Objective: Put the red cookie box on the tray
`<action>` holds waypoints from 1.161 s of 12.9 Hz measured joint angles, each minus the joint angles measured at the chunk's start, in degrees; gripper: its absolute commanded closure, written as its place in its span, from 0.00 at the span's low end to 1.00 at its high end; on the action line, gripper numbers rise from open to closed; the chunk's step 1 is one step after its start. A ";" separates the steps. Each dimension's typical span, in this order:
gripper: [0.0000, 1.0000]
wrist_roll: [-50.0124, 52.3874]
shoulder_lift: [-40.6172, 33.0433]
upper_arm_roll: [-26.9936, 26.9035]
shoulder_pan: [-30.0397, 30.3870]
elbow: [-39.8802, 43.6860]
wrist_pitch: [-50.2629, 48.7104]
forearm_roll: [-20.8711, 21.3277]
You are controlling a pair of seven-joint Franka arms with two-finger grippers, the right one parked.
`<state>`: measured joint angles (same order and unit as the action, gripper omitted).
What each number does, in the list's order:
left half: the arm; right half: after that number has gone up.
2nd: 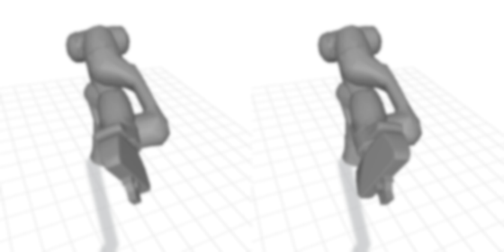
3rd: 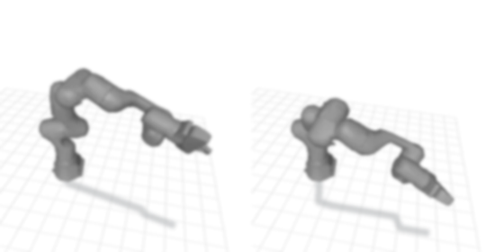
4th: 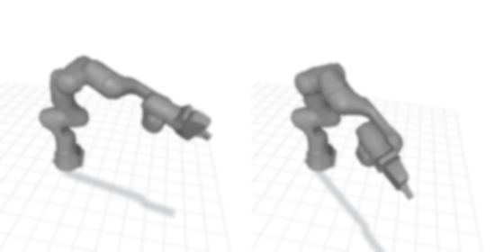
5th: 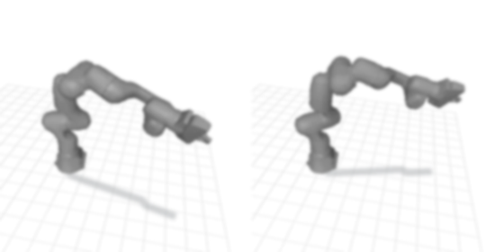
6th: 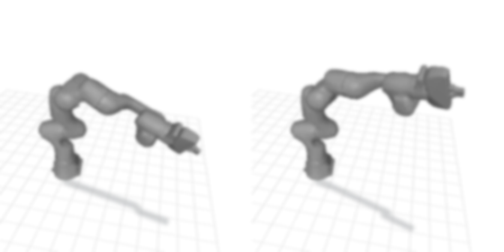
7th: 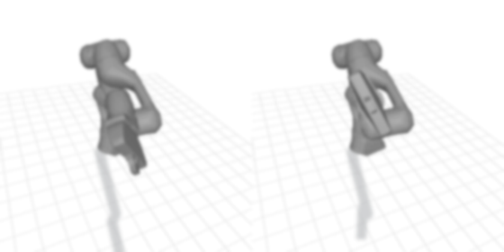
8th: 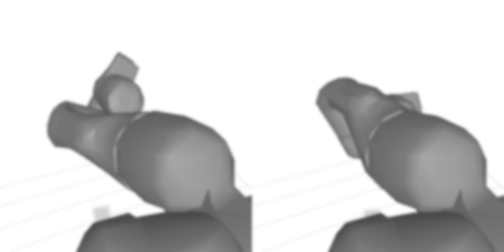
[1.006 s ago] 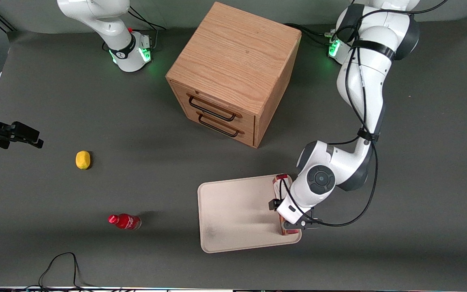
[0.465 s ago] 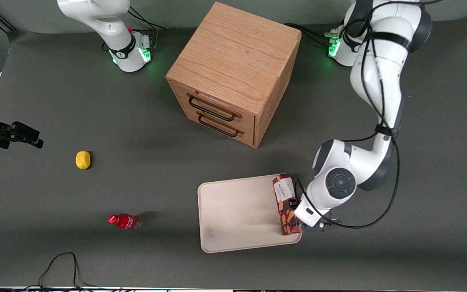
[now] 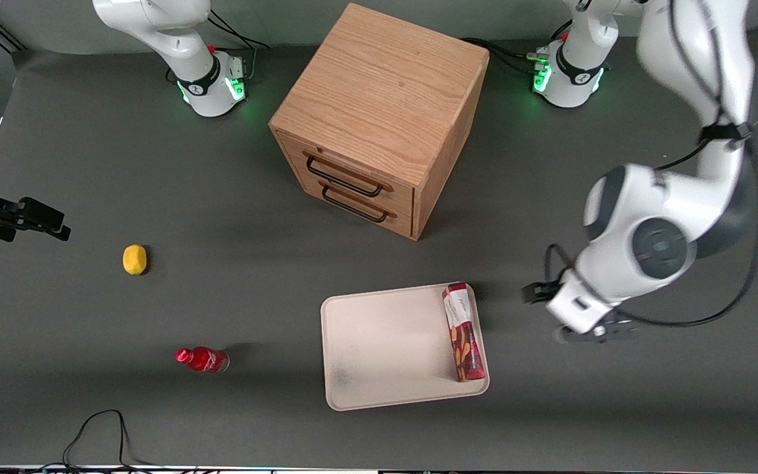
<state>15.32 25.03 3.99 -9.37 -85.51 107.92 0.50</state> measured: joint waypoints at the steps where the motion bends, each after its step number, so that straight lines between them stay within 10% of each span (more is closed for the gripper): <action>1: 0.01 -2.64 -3.76 -0.04 2.79 -2.78 -1.70 -0.63; 15: 0.00 -8.99 -24.44 0.55 14.96 -9.83 -18.09 1.00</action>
<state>6.33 0.59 4.54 5.59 -95.34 89.83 1.50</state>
